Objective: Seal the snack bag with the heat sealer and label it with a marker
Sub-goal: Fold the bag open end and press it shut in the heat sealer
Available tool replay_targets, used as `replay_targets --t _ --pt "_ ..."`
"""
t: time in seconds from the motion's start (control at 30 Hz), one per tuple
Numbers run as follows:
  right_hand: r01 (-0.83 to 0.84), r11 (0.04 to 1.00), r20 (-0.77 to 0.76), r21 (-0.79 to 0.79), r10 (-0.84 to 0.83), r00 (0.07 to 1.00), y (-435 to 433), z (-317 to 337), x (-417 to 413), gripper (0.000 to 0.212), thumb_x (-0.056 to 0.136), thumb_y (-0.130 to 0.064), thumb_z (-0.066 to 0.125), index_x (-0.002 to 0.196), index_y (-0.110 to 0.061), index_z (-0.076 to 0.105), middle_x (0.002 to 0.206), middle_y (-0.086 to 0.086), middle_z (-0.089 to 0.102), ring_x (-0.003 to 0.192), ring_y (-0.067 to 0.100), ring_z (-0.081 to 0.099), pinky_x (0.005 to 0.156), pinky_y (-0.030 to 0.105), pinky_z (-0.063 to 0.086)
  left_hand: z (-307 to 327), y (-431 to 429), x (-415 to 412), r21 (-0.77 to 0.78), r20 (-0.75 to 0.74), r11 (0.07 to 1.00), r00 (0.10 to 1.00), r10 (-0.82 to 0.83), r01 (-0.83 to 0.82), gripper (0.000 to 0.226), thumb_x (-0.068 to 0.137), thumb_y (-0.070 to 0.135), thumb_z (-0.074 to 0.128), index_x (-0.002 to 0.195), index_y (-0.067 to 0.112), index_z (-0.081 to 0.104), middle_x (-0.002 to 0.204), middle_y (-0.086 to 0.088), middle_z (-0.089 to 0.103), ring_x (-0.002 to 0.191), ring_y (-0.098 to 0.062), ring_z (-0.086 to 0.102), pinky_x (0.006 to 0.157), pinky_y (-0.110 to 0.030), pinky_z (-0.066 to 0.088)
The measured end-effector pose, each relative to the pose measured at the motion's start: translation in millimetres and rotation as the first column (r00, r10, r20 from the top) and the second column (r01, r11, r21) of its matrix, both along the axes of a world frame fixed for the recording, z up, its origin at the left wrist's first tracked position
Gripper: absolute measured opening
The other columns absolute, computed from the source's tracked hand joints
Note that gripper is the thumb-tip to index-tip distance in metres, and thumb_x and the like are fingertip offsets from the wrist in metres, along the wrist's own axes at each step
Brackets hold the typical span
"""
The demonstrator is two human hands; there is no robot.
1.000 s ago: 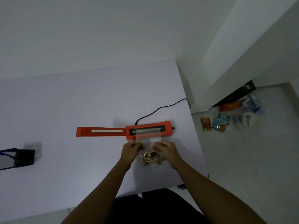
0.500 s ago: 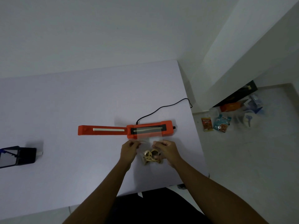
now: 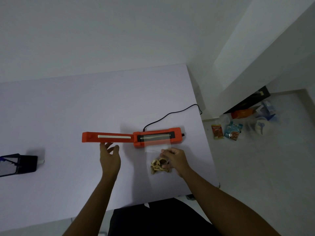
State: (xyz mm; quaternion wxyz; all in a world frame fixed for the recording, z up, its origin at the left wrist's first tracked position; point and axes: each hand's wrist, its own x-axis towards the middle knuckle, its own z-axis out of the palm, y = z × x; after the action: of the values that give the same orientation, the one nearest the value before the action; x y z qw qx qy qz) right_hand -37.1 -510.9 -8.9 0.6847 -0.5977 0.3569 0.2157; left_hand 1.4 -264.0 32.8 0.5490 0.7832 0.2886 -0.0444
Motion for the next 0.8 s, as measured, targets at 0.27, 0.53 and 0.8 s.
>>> replay_targets --t 0.27,0.53,0.8 --pt "-0.018 1.000 -0.002 -0.020 0.018 1.000 1 0 0 0.025 0.084 -0.022 0.077 0.089 0.002 0.073 0.088 0.016 0.077 0.075 0.031 0.075 0.067 0.053 0.062 9 -10 -10 0.004 0.113 1.000 0.993 -0.015 0.015 0.057 0.098 0.012 0.052 0.145 0.035 0.029 0.142 0.006 0.046 0.116 -0.018 0.056 0.093 -0.047 0.053" --pt "-0.017 0.999 -0.010 -0.028 0.017 1.000 3 1 0 0.024 0.084 -0.022 0.077 0.089 0.001 0.073 0.089 0.017 0.077 0.074 0.030 0.074 0.068 0.054 0.062 15 -18 -10 0.093 0.204 0.987 0.968 -0.146 0.129 0.044 0.100 0.021 0.050 0.141 0.023 0.035 0.128 0.012 0.049 0.115 -0.013 0.053 0.082 -0.028 0.049" --pt "-0.013 0.999 -0.022 -0.039 0.013 1.000 3 6 1 0.026 0.084 -0.022 0.077 0.090 0.003 0.072 0.089 0.018 0.076 0.074 0.031 0.074 0.064 0.052 0.063 22 -20 7 0.135 0.234 0.901 0.870 -0.434 0.413 0.044 0.095 0.024 0.058 0.135 0.024 0.038 0.130 0.011 0.052 0.119 -0.005 0.051 0.100 -0.024 0.040"
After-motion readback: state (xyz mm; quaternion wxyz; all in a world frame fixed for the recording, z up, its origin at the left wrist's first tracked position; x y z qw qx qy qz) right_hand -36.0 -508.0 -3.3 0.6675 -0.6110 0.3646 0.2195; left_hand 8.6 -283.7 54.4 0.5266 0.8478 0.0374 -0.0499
